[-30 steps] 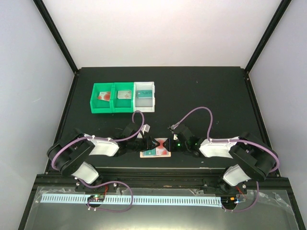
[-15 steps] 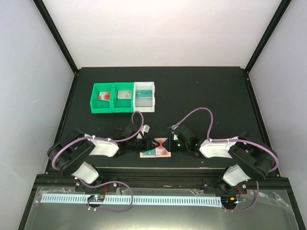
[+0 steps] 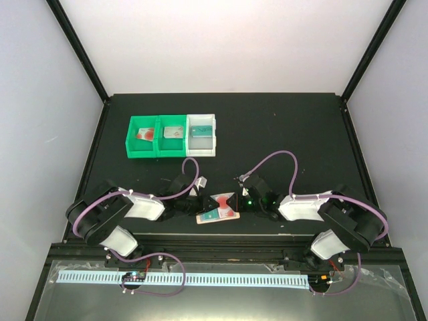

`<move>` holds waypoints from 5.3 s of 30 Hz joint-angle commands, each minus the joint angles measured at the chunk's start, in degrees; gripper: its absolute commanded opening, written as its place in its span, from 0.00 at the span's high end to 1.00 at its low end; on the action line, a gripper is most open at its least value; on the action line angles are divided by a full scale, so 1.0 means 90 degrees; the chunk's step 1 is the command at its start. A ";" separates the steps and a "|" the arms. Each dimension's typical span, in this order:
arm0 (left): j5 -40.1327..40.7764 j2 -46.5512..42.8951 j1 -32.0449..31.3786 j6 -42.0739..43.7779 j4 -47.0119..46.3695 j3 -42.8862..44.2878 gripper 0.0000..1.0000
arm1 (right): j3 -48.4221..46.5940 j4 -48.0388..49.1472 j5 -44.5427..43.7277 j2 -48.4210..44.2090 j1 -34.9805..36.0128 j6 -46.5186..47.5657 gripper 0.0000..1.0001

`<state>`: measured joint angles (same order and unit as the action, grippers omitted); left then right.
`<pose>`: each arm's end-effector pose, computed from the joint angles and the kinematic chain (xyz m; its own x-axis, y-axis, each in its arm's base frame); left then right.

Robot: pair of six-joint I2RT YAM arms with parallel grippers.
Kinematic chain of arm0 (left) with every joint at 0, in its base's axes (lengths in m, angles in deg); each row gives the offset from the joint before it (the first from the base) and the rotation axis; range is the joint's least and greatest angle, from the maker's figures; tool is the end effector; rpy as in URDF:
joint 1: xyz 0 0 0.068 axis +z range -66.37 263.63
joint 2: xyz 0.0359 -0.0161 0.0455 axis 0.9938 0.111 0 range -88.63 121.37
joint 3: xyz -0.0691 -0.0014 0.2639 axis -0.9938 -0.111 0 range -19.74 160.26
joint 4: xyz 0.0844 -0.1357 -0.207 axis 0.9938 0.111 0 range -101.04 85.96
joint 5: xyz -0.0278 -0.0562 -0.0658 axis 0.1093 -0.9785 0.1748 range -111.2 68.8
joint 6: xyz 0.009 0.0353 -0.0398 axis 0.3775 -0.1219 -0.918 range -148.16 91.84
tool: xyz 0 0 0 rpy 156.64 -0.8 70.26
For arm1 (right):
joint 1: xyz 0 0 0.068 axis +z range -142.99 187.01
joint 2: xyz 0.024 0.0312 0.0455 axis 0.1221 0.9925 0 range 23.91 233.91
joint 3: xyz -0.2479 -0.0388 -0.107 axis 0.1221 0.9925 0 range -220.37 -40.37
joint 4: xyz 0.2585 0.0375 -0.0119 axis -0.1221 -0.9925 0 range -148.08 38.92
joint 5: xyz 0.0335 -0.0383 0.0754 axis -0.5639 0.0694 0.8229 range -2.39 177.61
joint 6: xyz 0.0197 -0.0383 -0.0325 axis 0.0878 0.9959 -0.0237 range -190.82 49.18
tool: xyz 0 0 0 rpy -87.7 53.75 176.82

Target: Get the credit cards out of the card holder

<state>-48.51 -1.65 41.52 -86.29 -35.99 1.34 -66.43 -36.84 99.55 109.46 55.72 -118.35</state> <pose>0.1676 -0.1735 0.1086 -0.9810 -0.1304 -0.1435 0.0375 0.5986 -0.8002 0.1610 0.1944 0.1187 -0.9296 0.0351 -0.3670 -0.2157 0.7556 0.6185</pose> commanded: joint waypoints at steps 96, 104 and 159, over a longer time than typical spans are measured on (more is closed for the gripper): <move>0.0675 -0.1804 -0.0019 -0.0533 0.1512 -0.0729 0.66 | 0.0374 -0.1013 0.0028 -0.0656 0.0022 0.0126 0.80; 0.0842 -0.3008 -0.0028 -0.0575 0.2420 -0.1176 0.63 | 0.0392 -0.0702 0.0466 -0.0361 0.0026 0.0100 0.80; 0.0340 -0.0616 -0.0476 0.0021 0.0728 0.0292 0.57 | 0.0259 -0.0820 0.0437 -0.0310 0.0027 -0.0315 0.82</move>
<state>-43.20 -10.88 38.88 -85.79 -24.53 1.78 -64.40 -43.25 103.83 104.68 55.74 -120.84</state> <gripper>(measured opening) 0.430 0.181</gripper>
